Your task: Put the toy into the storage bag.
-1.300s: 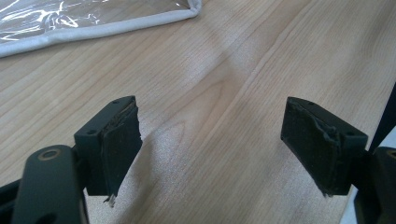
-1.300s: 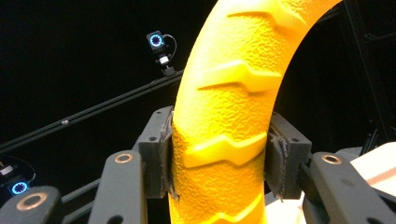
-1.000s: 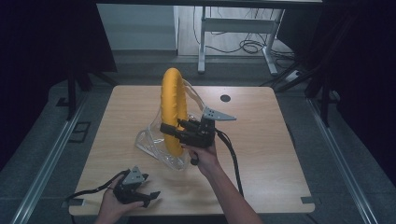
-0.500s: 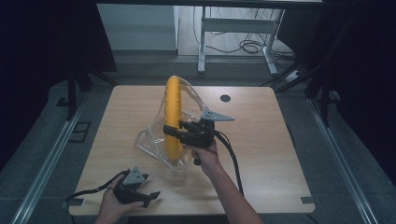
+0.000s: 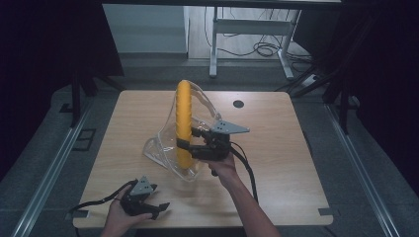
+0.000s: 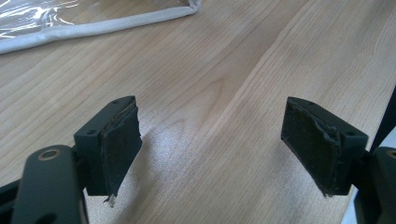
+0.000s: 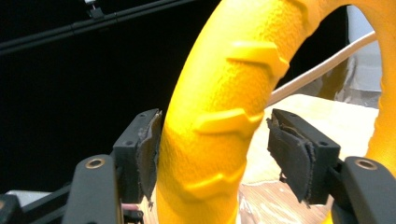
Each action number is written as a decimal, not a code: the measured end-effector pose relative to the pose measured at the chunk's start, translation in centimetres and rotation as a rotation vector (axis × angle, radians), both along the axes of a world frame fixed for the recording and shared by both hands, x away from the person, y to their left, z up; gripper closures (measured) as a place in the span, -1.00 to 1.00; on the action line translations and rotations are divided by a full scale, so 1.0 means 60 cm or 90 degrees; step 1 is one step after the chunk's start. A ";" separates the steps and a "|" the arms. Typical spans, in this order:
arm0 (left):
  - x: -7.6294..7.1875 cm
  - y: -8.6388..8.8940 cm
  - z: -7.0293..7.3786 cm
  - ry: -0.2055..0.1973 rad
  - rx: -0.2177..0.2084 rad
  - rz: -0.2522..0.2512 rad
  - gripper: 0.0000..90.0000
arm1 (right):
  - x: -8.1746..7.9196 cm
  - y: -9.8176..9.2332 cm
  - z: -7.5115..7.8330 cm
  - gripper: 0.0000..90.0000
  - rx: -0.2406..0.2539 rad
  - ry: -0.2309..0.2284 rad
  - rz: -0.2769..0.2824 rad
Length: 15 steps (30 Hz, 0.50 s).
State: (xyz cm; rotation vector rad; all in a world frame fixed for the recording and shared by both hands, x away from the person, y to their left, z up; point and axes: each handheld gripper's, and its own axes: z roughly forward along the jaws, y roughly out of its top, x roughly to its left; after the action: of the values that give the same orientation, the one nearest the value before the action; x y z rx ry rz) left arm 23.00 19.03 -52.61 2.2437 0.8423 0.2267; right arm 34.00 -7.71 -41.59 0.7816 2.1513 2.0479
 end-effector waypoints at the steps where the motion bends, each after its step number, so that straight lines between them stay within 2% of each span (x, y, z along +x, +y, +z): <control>1: 0.000 0.000 0.000 0.000 0.000 0.000 -0.56 | -0.002 -0.001 0.000 -0.25 -0.004 -0.001 -0.001; 4: 0.000 -0.001 -0.001 0.001 0.001 0.000 -0.56 | -0.007 -0.005 -0.001 -0.26 -0.017 -0.007 -0.002; 7: 0.000 0.000 -0.001 0.001 0.002 0.000 -0.56 | -0.014 -0.012 -0.002 -0.27 -0.008 0.000 0.004; 11: -0.001 -0.001 -0.001 0.001 0.001 0.000 -0.56 | -0.023 -0.021 -0.004 -0.27 -0.024 -0.007 0.000; 15: -0.001 -0.001 -0.001 0.002 0.001 0.000 -0.56 | -0.030 -0.036 -0.011 -0.28 -0.022 -0.001 -0.004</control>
State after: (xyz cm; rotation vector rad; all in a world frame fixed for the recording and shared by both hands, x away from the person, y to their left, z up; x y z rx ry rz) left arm 22.96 18.97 -52.66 2.2466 0.8441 0.2238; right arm 32.18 -9.87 -42.27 0.7806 2.1744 2.0024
